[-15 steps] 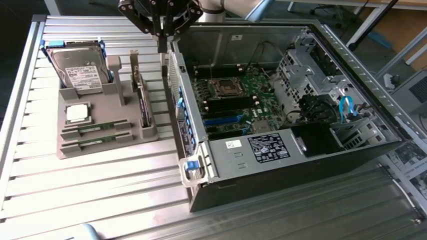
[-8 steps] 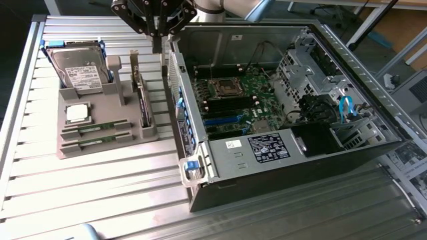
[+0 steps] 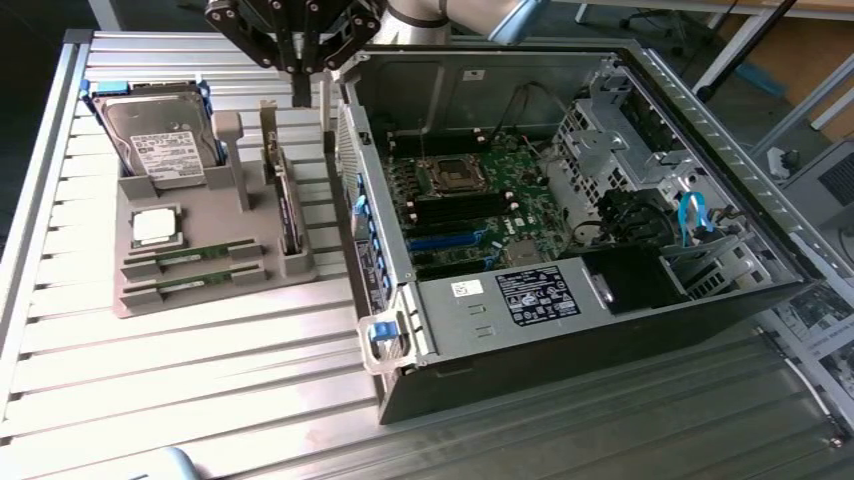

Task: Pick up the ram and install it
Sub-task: 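Reach for the ram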

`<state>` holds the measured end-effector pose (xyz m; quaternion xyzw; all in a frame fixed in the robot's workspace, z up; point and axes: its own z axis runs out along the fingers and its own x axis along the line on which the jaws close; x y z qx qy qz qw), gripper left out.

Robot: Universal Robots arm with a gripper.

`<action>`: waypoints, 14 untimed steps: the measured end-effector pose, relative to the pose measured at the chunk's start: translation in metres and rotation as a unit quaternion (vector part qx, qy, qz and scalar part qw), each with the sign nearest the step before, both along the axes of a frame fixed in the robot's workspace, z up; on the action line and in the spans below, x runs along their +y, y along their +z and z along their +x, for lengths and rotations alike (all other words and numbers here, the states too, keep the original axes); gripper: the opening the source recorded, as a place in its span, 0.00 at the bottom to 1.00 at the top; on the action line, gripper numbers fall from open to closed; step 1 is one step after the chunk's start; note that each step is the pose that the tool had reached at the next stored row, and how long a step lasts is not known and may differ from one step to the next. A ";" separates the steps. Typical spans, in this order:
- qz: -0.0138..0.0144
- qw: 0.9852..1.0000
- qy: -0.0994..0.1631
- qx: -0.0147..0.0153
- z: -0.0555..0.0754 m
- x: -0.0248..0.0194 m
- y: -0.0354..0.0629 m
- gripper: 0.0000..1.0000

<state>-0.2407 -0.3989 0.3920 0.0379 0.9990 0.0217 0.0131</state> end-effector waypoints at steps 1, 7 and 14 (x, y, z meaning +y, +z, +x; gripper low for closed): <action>0.000 1.000 0.000 0.000 -0.001 0.0000 0.0000 0.11; 0.000 1.000 0.000 0.000 -0.009 0.0000 -0.0002 0.11; 0.000 1.000 0.000 0.000 -0.022 0.0000 -0.0004 0.11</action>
